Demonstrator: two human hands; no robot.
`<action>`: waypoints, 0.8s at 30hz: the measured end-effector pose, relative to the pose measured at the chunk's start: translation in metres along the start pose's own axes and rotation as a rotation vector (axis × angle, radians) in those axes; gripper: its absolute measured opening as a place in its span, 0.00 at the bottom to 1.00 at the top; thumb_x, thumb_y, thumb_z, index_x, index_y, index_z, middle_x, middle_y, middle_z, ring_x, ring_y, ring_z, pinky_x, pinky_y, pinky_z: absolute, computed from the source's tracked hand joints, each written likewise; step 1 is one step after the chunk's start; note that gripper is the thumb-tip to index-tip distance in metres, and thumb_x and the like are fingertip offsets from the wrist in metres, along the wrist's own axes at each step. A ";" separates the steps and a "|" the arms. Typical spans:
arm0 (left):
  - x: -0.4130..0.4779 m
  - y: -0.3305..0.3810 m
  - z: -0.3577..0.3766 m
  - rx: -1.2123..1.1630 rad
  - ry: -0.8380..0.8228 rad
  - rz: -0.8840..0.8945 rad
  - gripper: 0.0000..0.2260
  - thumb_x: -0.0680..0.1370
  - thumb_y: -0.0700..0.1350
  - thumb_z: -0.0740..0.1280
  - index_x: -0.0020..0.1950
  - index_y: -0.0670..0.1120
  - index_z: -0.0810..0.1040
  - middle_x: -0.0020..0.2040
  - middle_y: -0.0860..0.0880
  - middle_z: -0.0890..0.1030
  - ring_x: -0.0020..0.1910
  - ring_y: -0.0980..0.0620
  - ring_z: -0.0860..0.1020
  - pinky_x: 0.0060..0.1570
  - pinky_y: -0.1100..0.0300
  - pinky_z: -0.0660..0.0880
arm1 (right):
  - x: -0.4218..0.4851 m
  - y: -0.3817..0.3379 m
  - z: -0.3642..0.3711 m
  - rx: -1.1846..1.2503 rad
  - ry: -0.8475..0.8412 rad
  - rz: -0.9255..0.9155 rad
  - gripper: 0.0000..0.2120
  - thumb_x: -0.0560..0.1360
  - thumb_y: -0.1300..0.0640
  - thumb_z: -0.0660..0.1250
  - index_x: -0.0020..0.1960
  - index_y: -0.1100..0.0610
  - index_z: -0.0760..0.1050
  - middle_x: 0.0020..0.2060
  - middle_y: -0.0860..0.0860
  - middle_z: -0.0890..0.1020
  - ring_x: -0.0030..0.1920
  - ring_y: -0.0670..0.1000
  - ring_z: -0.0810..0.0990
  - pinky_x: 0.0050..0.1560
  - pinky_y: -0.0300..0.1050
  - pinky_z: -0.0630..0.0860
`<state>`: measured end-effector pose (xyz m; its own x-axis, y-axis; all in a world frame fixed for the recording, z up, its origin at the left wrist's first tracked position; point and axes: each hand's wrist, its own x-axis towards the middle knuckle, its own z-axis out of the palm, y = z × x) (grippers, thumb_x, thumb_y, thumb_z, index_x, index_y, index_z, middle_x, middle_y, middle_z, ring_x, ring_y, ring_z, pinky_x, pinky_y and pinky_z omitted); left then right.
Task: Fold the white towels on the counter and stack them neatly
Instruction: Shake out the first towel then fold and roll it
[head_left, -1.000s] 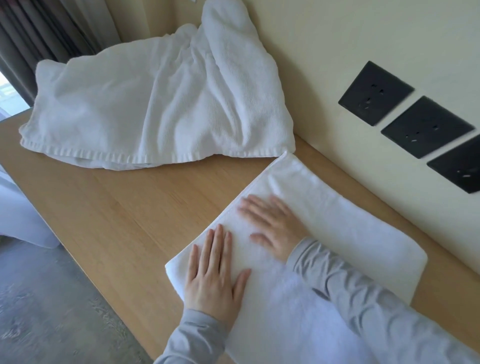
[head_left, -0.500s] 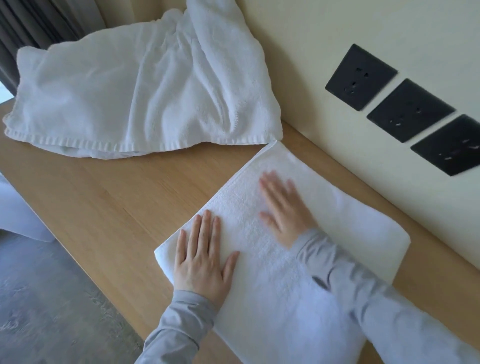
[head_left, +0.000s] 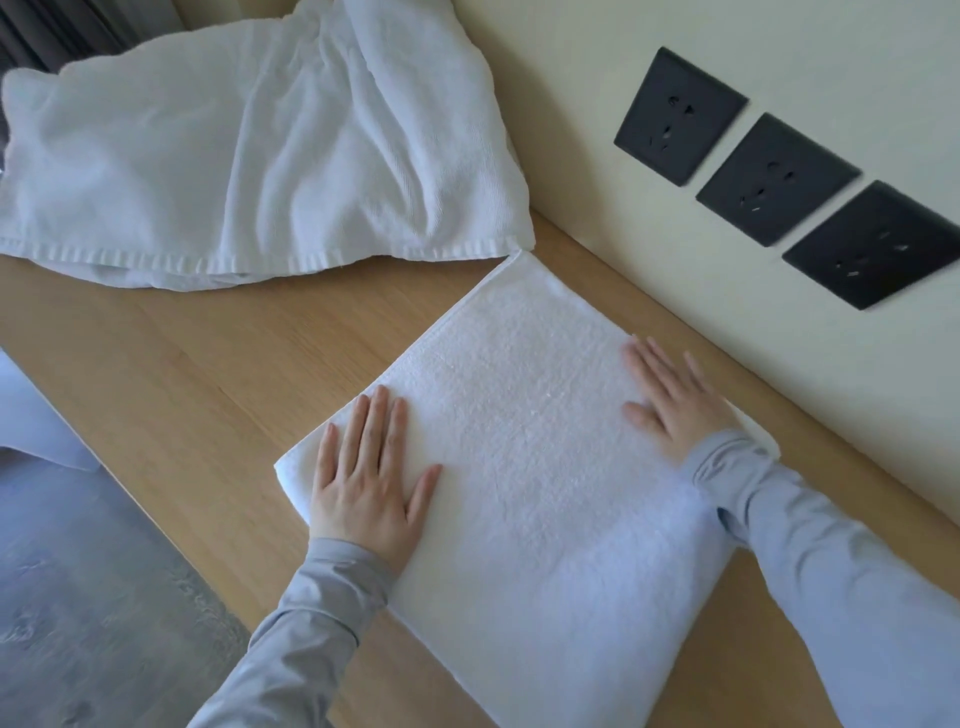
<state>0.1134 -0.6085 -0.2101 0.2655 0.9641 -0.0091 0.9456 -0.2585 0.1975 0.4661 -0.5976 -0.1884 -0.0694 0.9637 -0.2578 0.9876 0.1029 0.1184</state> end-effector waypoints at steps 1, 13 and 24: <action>0.000 0.001 -0.001 0.005 -0.008 -0.002 0.33 0.77 0.61 0.46 0.76 0.43 0.56 0.76 0.45 0.57 0.75 0.47 0.54 0.74 0.49 0.48 | 0.002 0.007 -0.001 0.014 -0.027 0.055 0.34 0.75 0.36 0.30 0.75 0.54 0.36 0.76 0.49 0.42 0.75 0.46 0.40 0.76 0.50 0.40; -0.110 0.154 0.002 -0.227 -0.103 0.089 0.31 0.79 0.60 0.48 0.72 0.38 0.66 0.74 0.41 0.63 0.72 0.42 0.64 0.67 0.45 0.58 | -0.110 -0.085 -0.002 0.067 0.192 -0.401 0.25 0.76 0.52 0.53 0.69 0.63 0.68 0.70 0.56 0.69 0.72 0.55 0.65 0.69 0.57 0.62; -0.126 0.157 0.022 -0.193 -0.092 0.054 0.31 0.80 0.60 0.44 0.73 0.40 0.64 0.74 0.45 0.63 0.74 0.48 0.61 0.70 0.47 0.56 | -0.071 0.046 0.016 0.163 0.070 -0.051 0.35 0.74 0.40 0.38 0.76 0.57 0.52 0.76 0.51 0.54 0.76 0.48 0.50 0.76 0.49 0.46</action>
<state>0.2326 -0.7715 -0.1997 0.3388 0.9374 -0.0812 0.8786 -0.2843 0.3838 0.5183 -0.6654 -0.1805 -0.1244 0.9737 -0.1910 0.9918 0.1165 -0.0518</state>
